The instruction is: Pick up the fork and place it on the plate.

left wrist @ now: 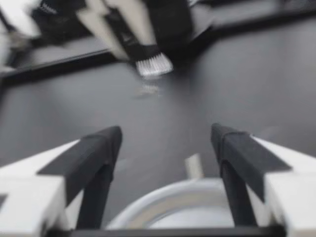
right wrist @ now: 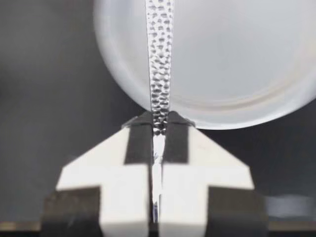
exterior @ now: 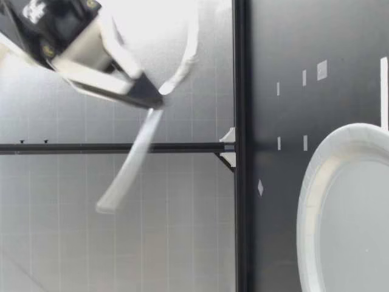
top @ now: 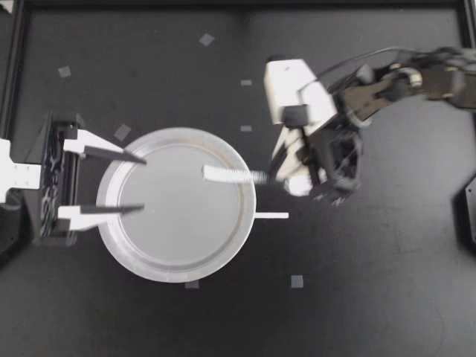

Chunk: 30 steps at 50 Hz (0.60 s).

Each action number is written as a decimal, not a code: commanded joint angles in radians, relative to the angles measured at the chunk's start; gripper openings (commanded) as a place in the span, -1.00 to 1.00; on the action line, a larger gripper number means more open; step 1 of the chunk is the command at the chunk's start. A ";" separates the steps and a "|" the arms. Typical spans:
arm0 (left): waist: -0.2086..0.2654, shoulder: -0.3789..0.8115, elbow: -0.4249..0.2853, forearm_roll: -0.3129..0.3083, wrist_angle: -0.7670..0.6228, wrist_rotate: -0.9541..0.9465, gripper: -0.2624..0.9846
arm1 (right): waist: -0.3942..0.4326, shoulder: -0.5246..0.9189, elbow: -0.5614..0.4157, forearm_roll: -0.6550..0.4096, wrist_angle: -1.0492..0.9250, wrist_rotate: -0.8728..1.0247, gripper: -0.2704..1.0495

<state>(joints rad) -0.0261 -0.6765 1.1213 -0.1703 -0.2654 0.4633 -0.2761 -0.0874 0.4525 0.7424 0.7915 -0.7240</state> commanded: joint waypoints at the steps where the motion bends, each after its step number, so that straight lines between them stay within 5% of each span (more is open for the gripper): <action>1: 0.075 -0.003 -0.015 0.002 0.054 0.235 0.41 | 0.011 0.041 -0.020 0.233 0.086 0.006 -0.73; 11: 0.115 0.006 -0.014 -0.005 0.028 0.772 0.41 | 0.014 0.051 -0.064 0.687 0.144 0.008 -0.73; 16: 0.115 0.008 -0.003 -0.017 -0.058 0.942 0.41 | -0.015 0.092 -0.083 0.831 0.143 0.017 -0.73; 30: 0.115 0.000 0.061 -0.021 -0.307 1.150 0.41 | -0.097 0.137 -0.098 0.877 0.124 0.029 -0.73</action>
<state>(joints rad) 0.0859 -0.6673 1.1720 -0.1887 -0.4970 1.5754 -0.3590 0.0644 0.3774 1.6061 0.9311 -0.6980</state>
